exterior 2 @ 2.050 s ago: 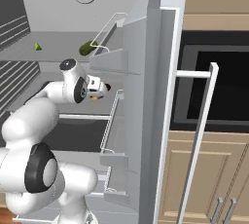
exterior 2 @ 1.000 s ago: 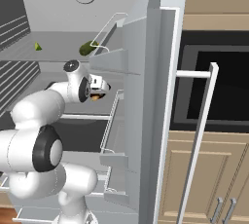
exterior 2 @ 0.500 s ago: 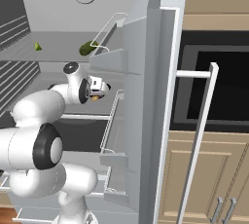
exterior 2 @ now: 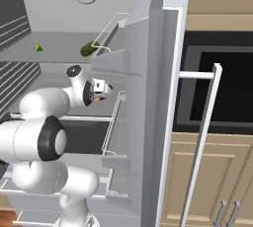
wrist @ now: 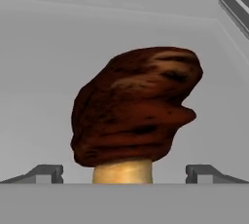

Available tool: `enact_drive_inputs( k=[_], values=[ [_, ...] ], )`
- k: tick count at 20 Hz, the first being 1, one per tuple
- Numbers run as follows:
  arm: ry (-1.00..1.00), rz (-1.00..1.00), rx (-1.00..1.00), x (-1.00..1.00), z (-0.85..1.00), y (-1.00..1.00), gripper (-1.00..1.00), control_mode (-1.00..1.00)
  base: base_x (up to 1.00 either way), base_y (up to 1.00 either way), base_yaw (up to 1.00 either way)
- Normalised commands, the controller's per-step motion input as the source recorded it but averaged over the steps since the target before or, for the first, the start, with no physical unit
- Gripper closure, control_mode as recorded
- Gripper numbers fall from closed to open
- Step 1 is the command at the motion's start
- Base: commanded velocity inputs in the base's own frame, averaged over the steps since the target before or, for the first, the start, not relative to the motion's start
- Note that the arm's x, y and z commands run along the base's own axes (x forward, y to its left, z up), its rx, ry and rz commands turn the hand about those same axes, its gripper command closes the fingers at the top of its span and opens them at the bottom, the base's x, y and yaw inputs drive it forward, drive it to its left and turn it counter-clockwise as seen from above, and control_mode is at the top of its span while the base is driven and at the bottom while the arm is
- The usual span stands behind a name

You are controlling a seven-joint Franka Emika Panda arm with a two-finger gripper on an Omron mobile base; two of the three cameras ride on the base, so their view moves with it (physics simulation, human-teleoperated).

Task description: Gather the lemon wedge and cucumber from the fridge and place them on a tray on the dining counter. Then gather the fish and steak from the fridge and place them on the other tray.

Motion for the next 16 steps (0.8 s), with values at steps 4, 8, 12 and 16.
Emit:
enact_drive_inputs(
  k=[4,8,12,16],
  values=[
    [0.0,0.0,-0.01,0.31,-0.11,0.0,-1.0,-1.0,0.0,0.0,0.0],
    [0.0,0.0,-0.02,0.27,-0.17,0.0,-1.0,-1.0,0.0,0.0,0.0],
    [0.0,0.0,-0.02,0.14,-0.25,0.0,-1.0,-1.0,0.0,0.0,0.0],
    [0.0,0.0,0.0,0.0,-0.28,0.0,-1.0,-1.0,0.0,0.0,0.0]
  ],
)
